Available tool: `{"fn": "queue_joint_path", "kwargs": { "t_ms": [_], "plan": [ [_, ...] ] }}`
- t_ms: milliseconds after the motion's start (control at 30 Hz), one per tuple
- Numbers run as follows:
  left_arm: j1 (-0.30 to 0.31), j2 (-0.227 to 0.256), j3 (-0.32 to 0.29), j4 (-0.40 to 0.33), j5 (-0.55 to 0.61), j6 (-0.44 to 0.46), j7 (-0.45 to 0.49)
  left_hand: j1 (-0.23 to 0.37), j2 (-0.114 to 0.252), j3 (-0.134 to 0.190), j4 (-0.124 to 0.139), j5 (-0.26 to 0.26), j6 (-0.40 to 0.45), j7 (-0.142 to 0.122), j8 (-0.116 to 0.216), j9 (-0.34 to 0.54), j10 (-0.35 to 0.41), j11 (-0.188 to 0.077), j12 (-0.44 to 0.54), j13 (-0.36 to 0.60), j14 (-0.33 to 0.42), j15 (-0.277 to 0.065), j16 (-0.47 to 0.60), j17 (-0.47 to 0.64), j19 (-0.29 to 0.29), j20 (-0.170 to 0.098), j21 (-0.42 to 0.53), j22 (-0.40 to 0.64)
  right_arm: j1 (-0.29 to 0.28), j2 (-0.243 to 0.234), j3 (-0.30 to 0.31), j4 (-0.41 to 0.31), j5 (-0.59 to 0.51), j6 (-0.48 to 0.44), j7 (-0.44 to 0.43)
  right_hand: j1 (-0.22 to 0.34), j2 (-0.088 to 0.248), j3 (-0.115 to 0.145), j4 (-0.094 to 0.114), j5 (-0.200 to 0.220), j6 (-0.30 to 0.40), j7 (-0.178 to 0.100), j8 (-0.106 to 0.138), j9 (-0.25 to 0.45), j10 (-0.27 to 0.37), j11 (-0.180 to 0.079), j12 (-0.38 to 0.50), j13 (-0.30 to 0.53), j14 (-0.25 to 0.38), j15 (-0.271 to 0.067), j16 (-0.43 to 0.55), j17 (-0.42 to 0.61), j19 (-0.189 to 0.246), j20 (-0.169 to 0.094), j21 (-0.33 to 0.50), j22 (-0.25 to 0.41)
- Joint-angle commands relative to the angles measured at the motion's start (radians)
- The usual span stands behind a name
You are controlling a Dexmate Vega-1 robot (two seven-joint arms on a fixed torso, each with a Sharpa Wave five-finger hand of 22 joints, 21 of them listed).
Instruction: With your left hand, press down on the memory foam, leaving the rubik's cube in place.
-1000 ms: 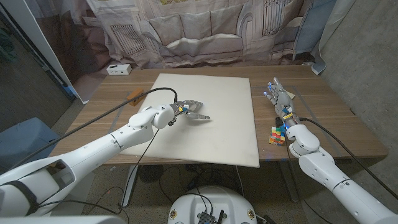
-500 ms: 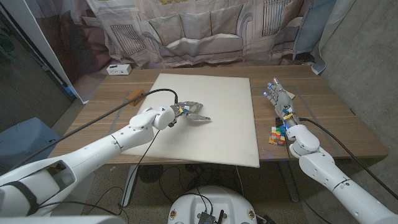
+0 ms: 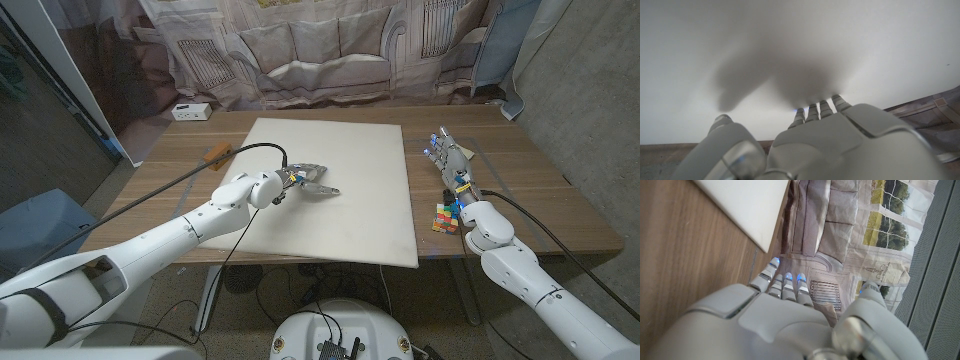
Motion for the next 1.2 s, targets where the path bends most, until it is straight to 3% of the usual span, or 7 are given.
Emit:
{"fn": "queue_joint_path", "kwargs": {
  "t_ms": [33,1200],
  "plan": [
    [-0.017,-0.009,0.018,0.022,-0.018,-0.008,-0.035,0.007,0.01,-0.003,0.001,0.003,0.015,0.005,0.005,0.002,0.013,0.003,0.006,0.001,0.013,0.004,0.009,0.004,0.022,0.005,0.009,0.002,0.003,0.003,-0.002,0.008,0.004,0.001,0.004,0.002,0.008,0.004,-0.007,0.001,0.01,-0.003,-0.003,0.002,0.009,0.003,0.001,0.003,0.011,0.002,0.001,0.0,0.011,-0.003,-0.002,0.003],
    [-0.007,0.004,0.013,-0.018,0.014,0.011,-0.005,0.027,0.021,0.001,-0.01,0.003,0.072,0.001,0.013,0.003,0.051,-0.009,0.017,0.0,0.047,-0.011,0.009,0.004,0.057,0.003,0.007,0.001,0.002,0.002,-0.001,0.011,0.007,0.007,0.01,0.003,0.011,0.004,-0.011,0.0,0.011,-0.004,-0.003,0.002,0.015,0.003,0.001,0.003,0.018,0.004,0.002,0.0,0.018,0.001,-0.009,0.003]
  ]
}}
